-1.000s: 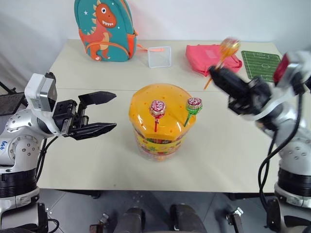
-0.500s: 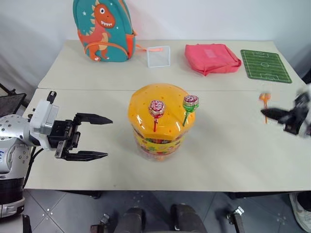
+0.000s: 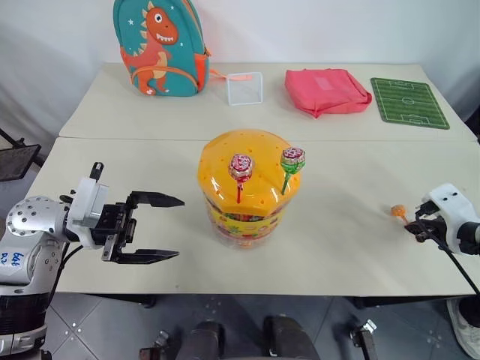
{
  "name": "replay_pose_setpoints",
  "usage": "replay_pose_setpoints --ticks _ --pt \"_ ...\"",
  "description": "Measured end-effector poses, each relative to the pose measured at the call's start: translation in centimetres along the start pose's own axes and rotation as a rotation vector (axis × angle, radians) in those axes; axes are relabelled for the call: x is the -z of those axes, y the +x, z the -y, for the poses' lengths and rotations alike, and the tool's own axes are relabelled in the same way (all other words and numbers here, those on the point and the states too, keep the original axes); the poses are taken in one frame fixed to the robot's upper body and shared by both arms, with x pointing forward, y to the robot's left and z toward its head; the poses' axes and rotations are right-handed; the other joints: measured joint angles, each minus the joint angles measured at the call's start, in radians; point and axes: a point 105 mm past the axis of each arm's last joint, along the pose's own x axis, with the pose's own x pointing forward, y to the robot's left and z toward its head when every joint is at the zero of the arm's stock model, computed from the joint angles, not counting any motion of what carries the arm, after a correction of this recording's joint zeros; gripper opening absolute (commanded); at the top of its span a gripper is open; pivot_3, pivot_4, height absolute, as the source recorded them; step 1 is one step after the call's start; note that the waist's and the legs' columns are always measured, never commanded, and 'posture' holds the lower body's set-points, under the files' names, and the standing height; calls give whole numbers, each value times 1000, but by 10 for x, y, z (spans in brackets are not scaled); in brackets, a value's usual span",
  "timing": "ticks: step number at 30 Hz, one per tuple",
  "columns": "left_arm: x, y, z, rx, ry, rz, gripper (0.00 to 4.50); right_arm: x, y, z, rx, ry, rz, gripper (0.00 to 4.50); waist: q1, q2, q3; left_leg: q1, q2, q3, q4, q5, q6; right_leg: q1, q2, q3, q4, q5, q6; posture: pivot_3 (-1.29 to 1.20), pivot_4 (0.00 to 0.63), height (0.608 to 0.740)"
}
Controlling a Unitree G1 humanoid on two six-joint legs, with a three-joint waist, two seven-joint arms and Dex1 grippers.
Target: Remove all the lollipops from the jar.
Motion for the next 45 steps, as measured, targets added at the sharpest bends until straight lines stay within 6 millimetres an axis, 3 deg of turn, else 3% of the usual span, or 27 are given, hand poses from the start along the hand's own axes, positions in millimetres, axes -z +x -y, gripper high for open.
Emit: replay_pose_setpoints --ticks 6,9,15,18,26,29,32,35,41,45 --pt "-1 0 -3 -28 -5 5 4500 5 -8 0 -35 16 8 3579 3 0 0 -1 0 0 0 0 0 0 0 0 0 0 0 0 150 740" --pt "-3 0 -6 -42 -9 20 4500 -5 -19 -6 -123 -54 115 4475 3 1 0 -1 0 1 0 0 0 0 0 0 0 0 0 0 150 740" --pt "-7 0 -9 -68 -54 81 4500 -54 -61 -22 -336 -213 554 4475 -2 0 0 1 0 1 0 0 0 1 1 0 0 0 0 0 150 740" --pt "-6 2 -7 -59 -84 115 4500 -87 -77 -65 -558 -240 873 4475 -6 1 1 1 2 1 1 0 -1 1 2 -1 1 0 0 0 150 740" --pt "-9 2 -9 -56 -79 121 4500 -128 -98 -165 -879 -368 1062 4475 4 2 1 0 1 -3 2 0 -1 1 1 -2 0 1 0 0 150 740" --pt "-9 3 -8 -48 -76 120 4500 -146 -101 -169 -877 -346 1122 4475 5 1 1 0 1 -3 2 0 -1 1 0 -3 0 1 0 0 150 740" --pt "-9 3 -8 -46 -78 119 4500 -151 -103 -173 -915 -343 1128 4475 6 1 1 0 1 -5 1 -1 -1 1 0 -3 0 1 0 0 150 740" --pt "-9 4 -8 -43 -78 119 4500 -153 -104 -182 -975 -328 1125 3922 2 1 1 0 1 -5 1 -1 -2 1 0 -4 0 1 0 0 150 740" --pt "-10 5 -9 -37 -71 118 4500 -163 -110 -201 -1045 -382 1128 2021 -1 1 1 0 1 -5 1 -1 -2 1 1 -3 1 1 0 0 150 740" --pt "-10 6 -10 -40 -69 117 4500 -168 -107 -207 -1052 -393 1109 2021 -1 2 1 0 1 -5 1 -1 -2 0 1 -3 0 1 0 0 150 740"
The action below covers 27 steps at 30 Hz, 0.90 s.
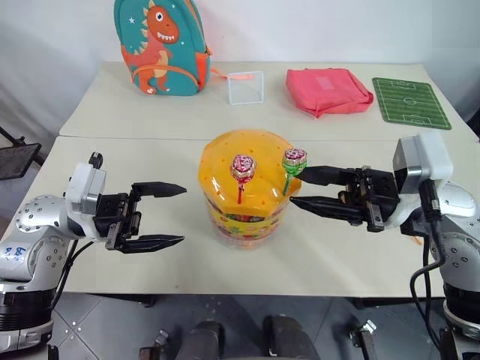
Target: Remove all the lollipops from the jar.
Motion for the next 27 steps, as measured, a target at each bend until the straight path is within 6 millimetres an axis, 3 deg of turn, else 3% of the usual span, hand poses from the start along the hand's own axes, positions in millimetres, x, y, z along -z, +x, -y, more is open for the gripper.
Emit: replay_pose_setpoints --ticks 2,4,9,14,18,20,22,24,27 --pt "0 0 0 -2 1 3 4500 2 3 0 -2 8 -8 2021 0 0 0 0 0 0 0 0 0 0 0 0 0 0 0 0 150 740" --pt "0 1 -1 -4 1 6 4500 1 6 2 4 11 8 1647 0 0 0 0 0 0 0 0 0 0 0 0 0 0 0 0 150 740" --pt "1 2 -1 -7 1 12 4500 -1 8 1 0 38 31 134 0 0 0 0 0 0 0 0 0 0 0 0 0 0 0 0 150 740" --pt "1 2 -1 -7 9 13 4500 -16 7 6 -2 59 105 57 0 0 0 0 0 0 0 0 0 0 0 0 0 0 0 0 150 740" --pt "1 2 -1 -6 11 15 4500 -60 -7 35 135 89 259 57 -1 0 0 0 0 0 0 0 0 0 0 0 0 0 0 0 150 740" --pt "1 2 -1 -6 13 15 4500 -78 -23 48 222 91 286 57 1 0 0 0 0 -1 -1 0 0 0 0 -1 0 0 0 0 150 740" --pt "1 2 -1 -2 19 15 4500 -70 -49 64 364 107 144 57 11 0 0 -2 -1 -2 -1 0 1 0 -1 -2 -1 0 0 0 150 740" --pt "2 1 0 -1 23 10 4500 -36 -113 92 691 114 -232 57 26 -1 0 -3 -2 -3 0 -2 3 0 -2 -1 -3 0 0 0 150 740" --pt "4 2 2 5 25 2 4500 11 -187 93 934 189 -658 57 23 0 0 -4 -3 2 -1 -2 4 0 -2 1 -3 0 0 0 150 740"
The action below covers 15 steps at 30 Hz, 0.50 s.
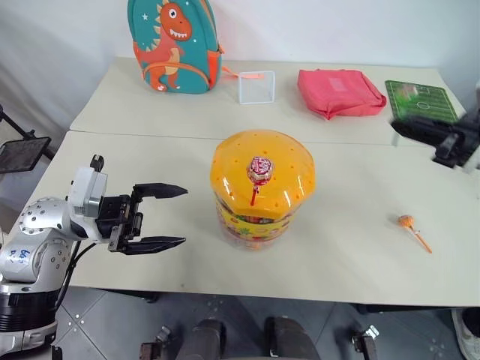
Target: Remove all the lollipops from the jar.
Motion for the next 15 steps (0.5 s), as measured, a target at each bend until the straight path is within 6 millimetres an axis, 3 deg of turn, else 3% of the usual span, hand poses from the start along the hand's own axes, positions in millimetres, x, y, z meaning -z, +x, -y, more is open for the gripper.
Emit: replay_pose_setpoints --ticks 3,9,11,15 --pt "0 1 1 8 4 -2 4500 51 -10 18 90 -14 -265 57 -8 1 1 0 2 5 0 0 0 -2 1 1 1 0 0 0 150 740" --pt "3 3 3 16 3 -1 4500 116 -27 38 214 -56 -571 57 -27 2 1 3 3 9 1 1 -1 -2 1 3 2 0 0 0 150 740" --pt "4 3 4 15 -2 0 4500 128 -29 40 224 -48 -602 57 -26 2 1 3 3 9 1 1 -1 -2 1 3 3 0 0 0 150 740" --pt "4 4 3 12 0 -1 4500 133 -30 38 200 -58 -621 57 -24 2 1 3 3 8 1 1 -2 -2 1 3 2 0 0 0 150 740"
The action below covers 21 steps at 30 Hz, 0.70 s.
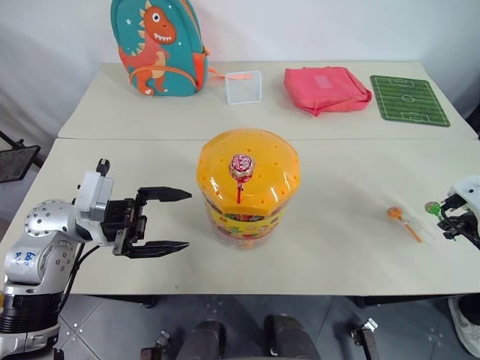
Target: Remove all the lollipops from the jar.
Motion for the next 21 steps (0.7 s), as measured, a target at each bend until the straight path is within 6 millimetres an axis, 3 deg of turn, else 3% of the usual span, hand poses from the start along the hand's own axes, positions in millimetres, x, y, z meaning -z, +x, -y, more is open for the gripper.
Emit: replay_pose_setpoints --ticks 3,6,11,14,17,20,21 --pt "1 0 2 -1 -5 -3 4500 9 1 -5 -36 20 -30 712 2 0 0 0 0 0 0 0 0 0 0 0 0 0 0 0 150 740" --pt "2 0 3 -2 -10 -4 4500 -6 -7 -3 -62 34 87 1696 3 0 0 -1 0 0 1 0 0 0 0 0 0 0 0 0 150 740" --pt "1 0 2 -2 -5 -5 4500 -36 -32 -8 -153 -111 275 1696 2 0 0 0 0 0 0 0 0 0 0 0 0 0 0 0 150 740" --pt "3 -3 -2 -24 -14 -3 4500 -72 -48 -37 -318 -169 535 1696 -3 0 0 1 1 0 0 0 0 1 1 -1 0 0 0 0 150 740" --pt "-2 -7 -8 -84 1 6 4500 -136 -93 -103 -652 -215 980 1696 -4 -1 1 1 3 0 1 0 -1 1 2 -1 -1 0 -1 0 150 740" --pt "-5 -11 -10 -131 -9 24 4500 -163 -131 -160 -880 -349 1132 1696 0 -1 1 0 3 -3 1 -1 -2 0 2 -3 0 0 -1 0 150 740" --pt "-5 -12 -10 -142 -10 26 4500 -166 -137 -168 -909 -377 1147 1696 2 -1 1 0 3 -3 1 -1 -3 1 1 -4 0 0 -1 0 150 740"
